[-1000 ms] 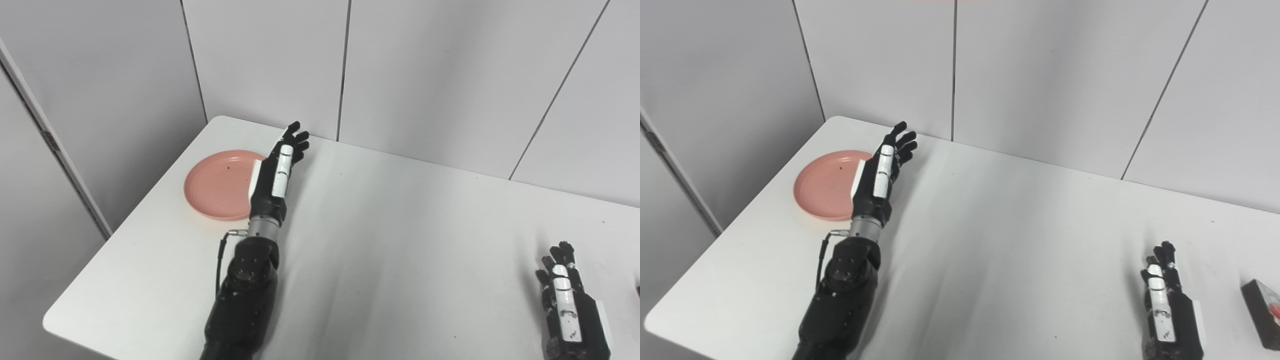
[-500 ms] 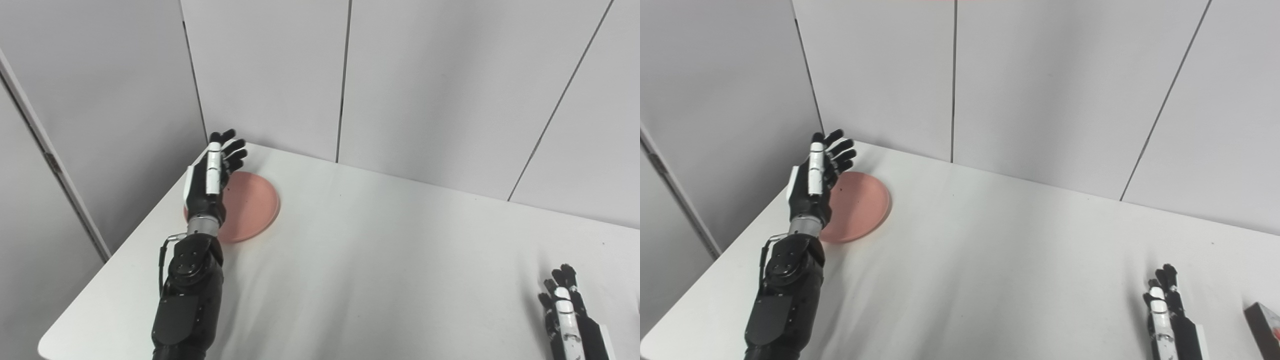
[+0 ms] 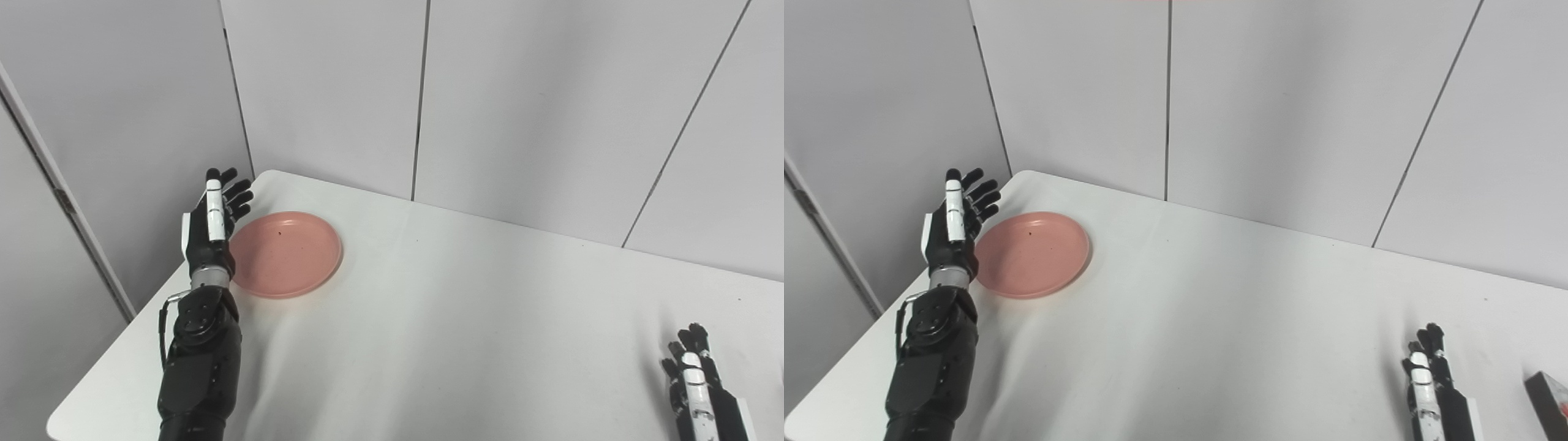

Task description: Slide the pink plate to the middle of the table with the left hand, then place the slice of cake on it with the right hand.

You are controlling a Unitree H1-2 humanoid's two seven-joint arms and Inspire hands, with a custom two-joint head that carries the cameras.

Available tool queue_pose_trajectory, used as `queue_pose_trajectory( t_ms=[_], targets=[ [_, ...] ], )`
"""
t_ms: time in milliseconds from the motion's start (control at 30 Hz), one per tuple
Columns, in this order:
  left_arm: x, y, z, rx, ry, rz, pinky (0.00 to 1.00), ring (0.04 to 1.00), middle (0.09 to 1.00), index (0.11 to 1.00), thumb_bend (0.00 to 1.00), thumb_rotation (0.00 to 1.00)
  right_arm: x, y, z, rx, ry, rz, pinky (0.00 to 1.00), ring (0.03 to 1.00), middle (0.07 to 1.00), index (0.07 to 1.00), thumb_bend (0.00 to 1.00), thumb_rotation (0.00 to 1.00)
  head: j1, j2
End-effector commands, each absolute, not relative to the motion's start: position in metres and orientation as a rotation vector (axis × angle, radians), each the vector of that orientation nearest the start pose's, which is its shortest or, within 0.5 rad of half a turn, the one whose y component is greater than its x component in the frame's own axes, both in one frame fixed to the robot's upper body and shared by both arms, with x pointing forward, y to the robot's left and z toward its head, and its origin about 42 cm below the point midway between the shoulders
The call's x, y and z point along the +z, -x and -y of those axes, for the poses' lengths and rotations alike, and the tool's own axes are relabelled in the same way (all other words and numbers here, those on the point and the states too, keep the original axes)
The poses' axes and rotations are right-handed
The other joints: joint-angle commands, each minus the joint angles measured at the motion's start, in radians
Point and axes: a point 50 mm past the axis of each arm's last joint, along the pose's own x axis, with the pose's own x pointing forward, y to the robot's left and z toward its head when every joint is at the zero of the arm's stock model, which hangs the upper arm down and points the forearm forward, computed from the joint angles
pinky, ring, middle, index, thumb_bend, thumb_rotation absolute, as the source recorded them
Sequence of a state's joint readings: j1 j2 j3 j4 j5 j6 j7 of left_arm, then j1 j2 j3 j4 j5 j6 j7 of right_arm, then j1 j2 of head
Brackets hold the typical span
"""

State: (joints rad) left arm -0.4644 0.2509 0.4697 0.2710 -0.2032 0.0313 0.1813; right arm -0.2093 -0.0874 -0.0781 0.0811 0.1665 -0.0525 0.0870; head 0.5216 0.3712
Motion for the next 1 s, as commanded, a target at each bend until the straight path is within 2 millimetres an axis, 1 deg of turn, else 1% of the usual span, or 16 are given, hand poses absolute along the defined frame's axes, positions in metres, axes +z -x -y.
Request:
queue_pose_trajectory(
  t_ms=[0, 133, 267, 300, 367, 467, 600, 767, 967],
  targets=[
    [0.231, -0.405, -0.408, 0.572, 0.138, 0.347, 0.79, 0.752, 0.753, 0.765, 0.74, 1.0, 0.161, -0.354, 0.241, 0.07, -0.077, 0.252, 1.0, 1.0, 1.0, 1.0, 0.37, 0.8, -0.001, 0.0],
    [0.224, -0.407, -0.412, 0.586, 0.128, 0.333, 0.8, 0.775, 0.769, 0.779, 0.73, 1.0, 0.162, -0.353, 0.241, 0.068, -0.078, 0.252, 1.0, 1.0, 1.0, 1.0, 0.38, 0.8, -0.001, 0.001],
    [0.221, -0.408, -0.414, 0.596, 0.124, 0.327, 0.8, 0.777, 0.769, 0.781, 0.73, 1.0, 0.163, -0.353, 0.241, 0.066, -0.082, 0.252, 1.0, 1.0, 1.0, 1.0, 0.38, 0.8, -0.004, 0.002],
    [0.217, -0.409, -0.415, 0.603, 0.113, 0.311, 0.8, 0.777, 0.769, 0.78, 0.73, 1.0, 0.164, -0.353, 0.24, 0.064, -0.083, 0.252, 1.0, 1.0, 1.0, 1.0, 0.38, 0.8, -0.005, 0.003],
    [0.212, -0.41, -0.416, 0.61, 0.098, 0.285, 0.84, 0.794, 0.779, 0.781, 0.74, 1.0, 0.165, -0.353, 0.24, 0.063, -0.085, 0.252, 1.0, 1.0, 1.0, 1.0, 0.38, 0.79, -0.005, 0.004],
    [0.207, -0.412, -0.416, 0.618, 0.086, 0.262, 0.84, 0.782, 0.768, 0.775, 0.75, 1.0, 0.165, -0.352, 0.24, 0.065, -0.077, 0.257, 1.0, 1.0, 1.0, 1.0, 0.37, 0.8, -0.005, 0.004],
    [0.202, -0.414, -0.416, 0.619, 0.088, 0.252, 0.84, 0.79, 0.776, 0.784, 0.75, 1.0, 0.166, -0.352, 0.239, 0.063, -0.082, 0.257, 1.0, 1.0, 1.0, 1.0, 0.36, 0.81, -0.004, 0.004],
    [0.196, -0.417, -0.418, 0.624, 0.088, 0.258, 0.87, 0.819, 0.798, 0.804, 0.74, 1.0, 0.167, -0.351, 0.239, 0.062, -0.078, 0.257, 1.0, 1.0, 1.0, 1.0, 0.36, 0.8, -0.003, 0.003],
    [0.195, -0.416, -0.421, 0.636, 0.106, 0.292, 0.89, 0.836, 0.813, 0.811, 0.75, 0.98, 0.167, -0.352, 0.24, 0.063, -0.082, 0.256, 1.0, 1.0, 1.0, 1.0, 0.35, 0.8, -0.001, 0.005]
  ],
)
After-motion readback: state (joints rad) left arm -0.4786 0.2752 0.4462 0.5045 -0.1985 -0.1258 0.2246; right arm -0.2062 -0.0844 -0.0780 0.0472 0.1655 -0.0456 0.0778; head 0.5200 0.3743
